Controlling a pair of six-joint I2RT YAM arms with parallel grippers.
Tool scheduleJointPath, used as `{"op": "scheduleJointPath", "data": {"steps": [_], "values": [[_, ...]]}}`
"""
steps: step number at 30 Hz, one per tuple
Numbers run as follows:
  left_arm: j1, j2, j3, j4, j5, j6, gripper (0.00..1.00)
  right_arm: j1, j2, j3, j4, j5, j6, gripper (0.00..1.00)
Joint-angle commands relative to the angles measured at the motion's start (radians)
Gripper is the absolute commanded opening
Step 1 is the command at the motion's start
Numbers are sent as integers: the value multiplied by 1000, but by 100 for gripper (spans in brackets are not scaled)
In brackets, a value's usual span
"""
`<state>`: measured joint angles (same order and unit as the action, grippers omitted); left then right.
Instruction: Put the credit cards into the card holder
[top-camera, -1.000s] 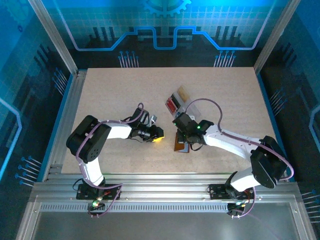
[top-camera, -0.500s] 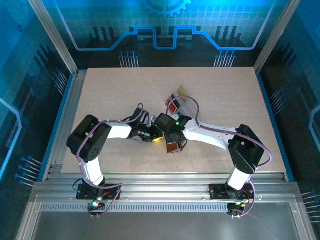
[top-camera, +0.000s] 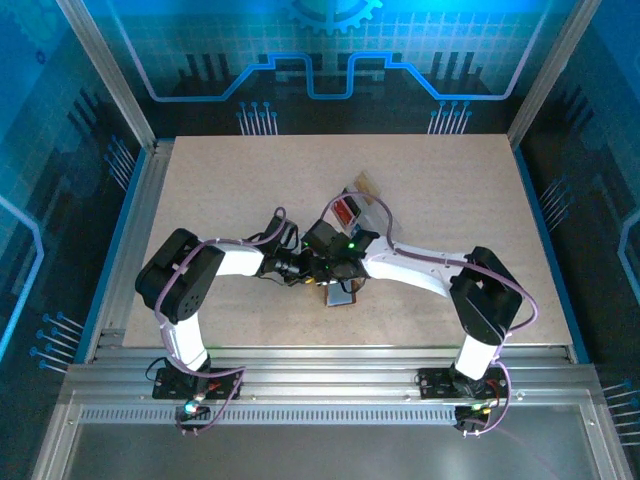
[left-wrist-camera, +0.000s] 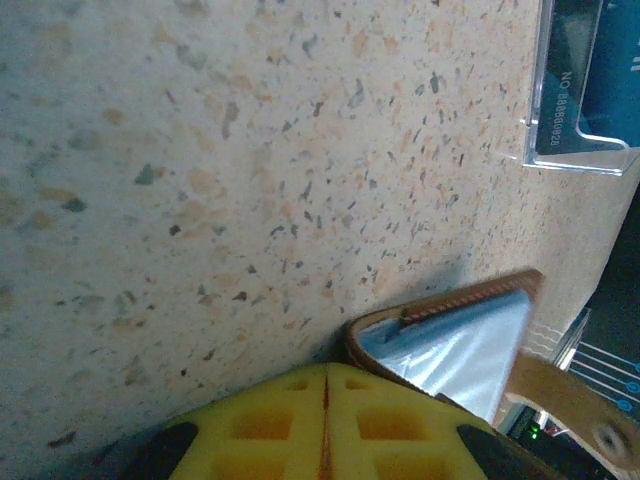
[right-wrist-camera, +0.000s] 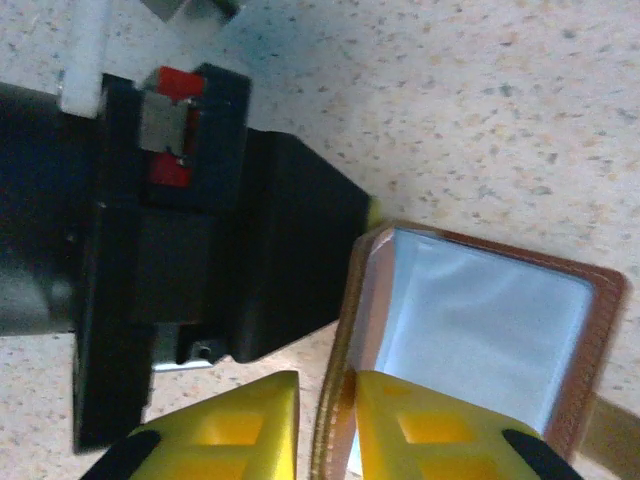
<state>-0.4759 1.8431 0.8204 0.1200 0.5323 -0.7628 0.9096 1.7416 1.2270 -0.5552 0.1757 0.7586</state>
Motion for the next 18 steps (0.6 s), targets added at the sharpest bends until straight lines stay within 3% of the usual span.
{"op": "scheduleJointPath", "data": {"steps": [1, 6, 18], "values": [[-21, 85, -62, 6, 6, -63, 9, -15, 29, -33, 120, -118, 5, 25], [28, 52, -145, 135, 58, -165, 12, -22, 67, -37, 155, -144, 9, 29], [118, -148, -294, 149, 54, -246, 30, -24, 126, -21, 198, -176, 9, 47]]}}
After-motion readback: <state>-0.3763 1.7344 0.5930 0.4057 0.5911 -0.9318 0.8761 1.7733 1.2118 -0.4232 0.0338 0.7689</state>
